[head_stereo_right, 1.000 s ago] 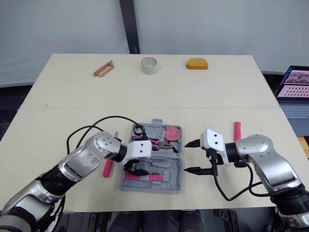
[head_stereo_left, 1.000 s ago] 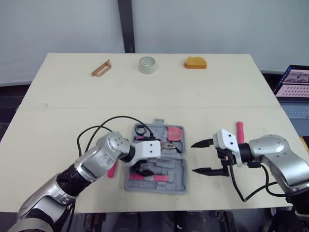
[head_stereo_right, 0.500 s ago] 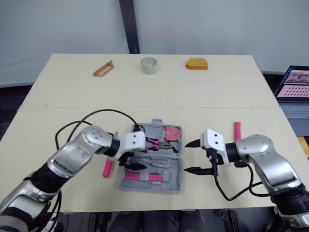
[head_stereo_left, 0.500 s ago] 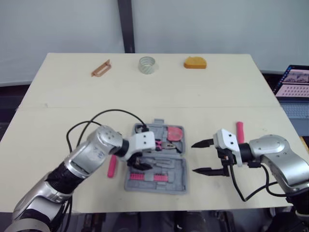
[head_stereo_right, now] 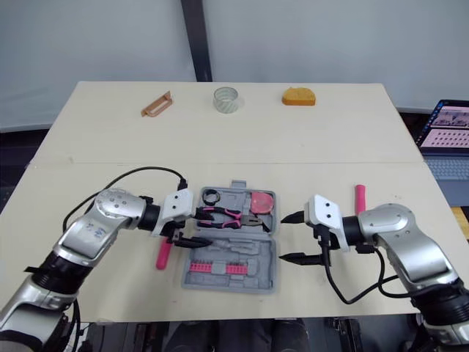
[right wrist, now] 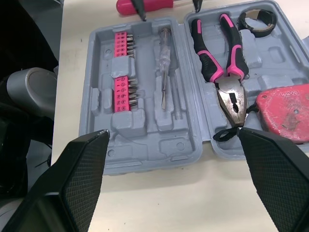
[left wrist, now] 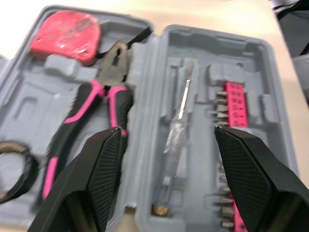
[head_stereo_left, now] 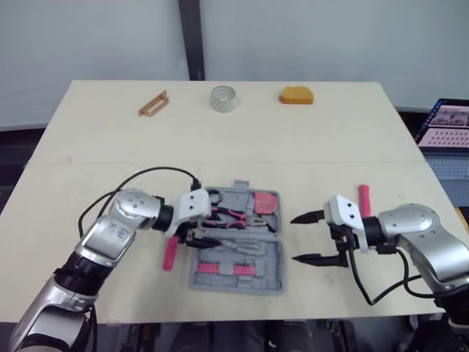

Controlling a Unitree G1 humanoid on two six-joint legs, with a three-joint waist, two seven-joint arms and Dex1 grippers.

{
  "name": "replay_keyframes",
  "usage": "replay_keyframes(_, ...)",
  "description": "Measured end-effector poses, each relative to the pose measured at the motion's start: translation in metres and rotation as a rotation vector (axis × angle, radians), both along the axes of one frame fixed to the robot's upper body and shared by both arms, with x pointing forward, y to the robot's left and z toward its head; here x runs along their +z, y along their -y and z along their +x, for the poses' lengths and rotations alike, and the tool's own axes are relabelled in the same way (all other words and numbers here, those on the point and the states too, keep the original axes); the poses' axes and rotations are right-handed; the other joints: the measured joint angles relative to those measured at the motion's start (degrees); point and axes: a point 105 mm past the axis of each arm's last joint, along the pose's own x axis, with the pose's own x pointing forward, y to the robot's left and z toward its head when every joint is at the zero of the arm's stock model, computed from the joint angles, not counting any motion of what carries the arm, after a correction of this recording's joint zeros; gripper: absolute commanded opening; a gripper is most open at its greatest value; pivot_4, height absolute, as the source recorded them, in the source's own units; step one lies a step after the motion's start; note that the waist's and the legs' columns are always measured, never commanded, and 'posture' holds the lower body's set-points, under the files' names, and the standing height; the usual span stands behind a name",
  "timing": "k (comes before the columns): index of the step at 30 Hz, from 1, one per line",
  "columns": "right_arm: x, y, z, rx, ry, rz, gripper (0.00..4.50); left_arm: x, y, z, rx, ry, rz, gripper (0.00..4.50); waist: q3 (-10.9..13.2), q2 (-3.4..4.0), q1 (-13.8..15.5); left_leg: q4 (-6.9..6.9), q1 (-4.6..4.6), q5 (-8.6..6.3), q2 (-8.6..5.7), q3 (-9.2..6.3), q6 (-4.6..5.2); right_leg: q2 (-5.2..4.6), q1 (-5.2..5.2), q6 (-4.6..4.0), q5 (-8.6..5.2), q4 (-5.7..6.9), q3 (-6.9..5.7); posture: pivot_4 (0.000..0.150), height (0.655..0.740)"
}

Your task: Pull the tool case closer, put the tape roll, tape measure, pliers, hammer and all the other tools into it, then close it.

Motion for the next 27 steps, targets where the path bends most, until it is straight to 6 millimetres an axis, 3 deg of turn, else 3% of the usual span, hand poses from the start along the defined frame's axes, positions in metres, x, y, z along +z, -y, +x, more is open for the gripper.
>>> replay_keyframes(2, 0.000, 0.000, 0.000, 0.000, 0.000, 0.000, 4.50, -0.004, 0.002, -0.004, -0.013, -0.020, -0.017, 2.60, 0.0, 0.00, 0.0, 0.00, 0.00, 0.00, 0.00, 0.00, 0.00, 0.00, 0.00, 0.00, 0.00, 0.00, 0.00, 0.150, 0.7400)
replay_keyframes(7, 0.000, 0.000, 0.000, -0.003, -0.004, -0.001, 4.50, -0.009, 0.009, -0.008, -0.037, -0.028, -0.033, 0.11, 0.0, 0.00, 0.1, 0.00, -0.01, 0.00, 0.00, 0.00, 0.00, 0.00, 0.00, 0.01, 0.01, 0.00, 0.00, 0.150, 0.7400)
replay_keyframes(16, -0.001, 0.000, 0.000, -0.005, -0.007, -0.002, 4.50, -0.022, 0.021, -0.014, -0.070, -0.038, -0.030, 0.04, 0.0, 0.00, 0.1, 0.01, -0.01, 0.00, 0.00, 0.00, 0.00, 0.00, 0.00, 0.01, 0.01, 0.00, 0.00, 0.150, 0.7400)
replay_keyframes(27, -0.001, 0.000, 0.000, -0.005, -0.008, -0.002, 4.50, -0.041, 0.019, -0.004, -0.017, -0.028, -0.007, 0.04, 0.0, 0.00, 0.0, 0.00, 0.00, 0.00, 0.00, 0.00, 0.00, 0.00, 0.00, 0.01, 0.01, 0.00, 0.00, 0.150, 0.7400)
